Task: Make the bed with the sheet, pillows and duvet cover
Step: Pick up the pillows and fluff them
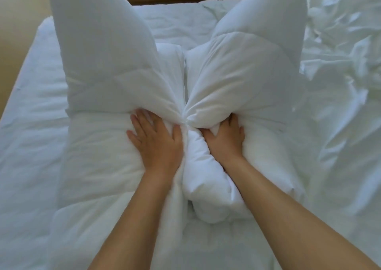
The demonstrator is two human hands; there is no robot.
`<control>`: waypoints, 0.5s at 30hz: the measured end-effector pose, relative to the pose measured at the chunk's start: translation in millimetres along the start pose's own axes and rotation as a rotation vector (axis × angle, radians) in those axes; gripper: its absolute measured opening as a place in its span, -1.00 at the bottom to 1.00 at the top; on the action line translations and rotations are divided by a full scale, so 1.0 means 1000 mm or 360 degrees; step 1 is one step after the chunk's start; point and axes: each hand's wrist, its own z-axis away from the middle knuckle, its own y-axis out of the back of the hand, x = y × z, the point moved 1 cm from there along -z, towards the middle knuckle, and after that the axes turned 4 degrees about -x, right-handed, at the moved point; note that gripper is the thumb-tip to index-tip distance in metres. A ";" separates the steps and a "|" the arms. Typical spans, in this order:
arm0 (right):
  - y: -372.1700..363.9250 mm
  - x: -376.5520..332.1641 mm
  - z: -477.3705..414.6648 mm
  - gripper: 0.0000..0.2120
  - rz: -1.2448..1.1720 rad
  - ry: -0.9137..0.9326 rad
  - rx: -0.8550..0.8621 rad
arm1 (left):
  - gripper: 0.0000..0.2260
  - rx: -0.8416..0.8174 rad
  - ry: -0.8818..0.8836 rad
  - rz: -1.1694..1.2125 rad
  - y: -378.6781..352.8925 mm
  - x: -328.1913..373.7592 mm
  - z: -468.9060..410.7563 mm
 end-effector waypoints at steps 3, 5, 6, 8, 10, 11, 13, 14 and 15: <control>0.035 0.012 0.026 -0.54 -0.0109 0.0099 0.0072 | -0.36 0.0251 -0.0366 0.0150 0.019 0.040 0.058; 0.063 0.024 0.036 -0.67 -0.0185 0.0118 0.0143 | -0.45 0.0142 -0.0531 0.0375 0.023 0.064 0.076; 0.077 0.032 0.040 -0.70 -0.0207 0.0121 0.0175 | -0.47 -0.0003 -0.0547 0.0496 0.022 0.073 0.080; 0.106 0.054 0.044 -0.73 -0.0237 0.0158 0.0201 | -0.44 -0.0275 -0.0421 0.0656 0.014 0.092 0.085; 0.138 0.086 0.043 -0.76 -0.0301 0.0173 0.0163 | -0.35 -0.0496 -0.0258 0.0697 -0.004 0.119 0.091; 0.152 0.105 0.040 -0.78 -0.0351 0.0159 0.0144 | -0.30 -0.0580 -0.0214 0.0702 -0.017 0.136 0.095; 0.174 0.156 0.035 -0.82 -0.0470 0.0063 0.0125 | -0.26 -0.0730 -0.0221 0.0672 -0.050 0.176 0.107; 0.181 0.186 0.033 -0.82 -0.0511 -0.0046 0.0100 | -0.27 -0.0840 -0.0243 0.0637 -0.070 0.196 0.115; 0.186 0.217 0.032 -0.79 -0.0539 -0.0194 0.0059 | -0.29 -0.0969 -0.0253 0.0576 -0.090 0.217 0.126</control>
